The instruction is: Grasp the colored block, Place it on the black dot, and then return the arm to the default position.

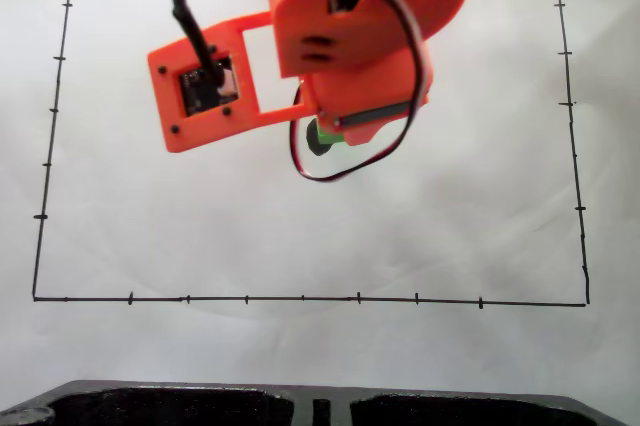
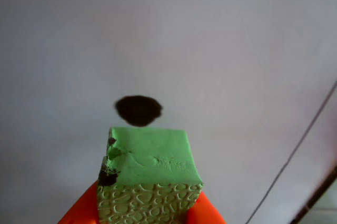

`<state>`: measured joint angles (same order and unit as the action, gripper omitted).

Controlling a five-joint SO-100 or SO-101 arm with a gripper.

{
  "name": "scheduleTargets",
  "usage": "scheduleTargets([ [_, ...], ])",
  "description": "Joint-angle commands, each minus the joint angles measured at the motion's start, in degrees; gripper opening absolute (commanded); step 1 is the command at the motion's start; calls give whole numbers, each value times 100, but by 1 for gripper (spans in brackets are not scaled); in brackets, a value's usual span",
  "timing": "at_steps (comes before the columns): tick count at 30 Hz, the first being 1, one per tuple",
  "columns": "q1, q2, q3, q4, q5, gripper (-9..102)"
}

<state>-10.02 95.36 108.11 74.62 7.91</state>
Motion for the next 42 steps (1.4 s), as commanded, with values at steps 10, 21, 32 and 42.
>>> scheduleTargets([
  [10,387,-141,-132,-255,-352,10],
  [21,448,-237,-79,-334,-404,16],
  [32,483,-193,97,-299,-439,30],
  [42,439,633,114,457,-431,46],
])
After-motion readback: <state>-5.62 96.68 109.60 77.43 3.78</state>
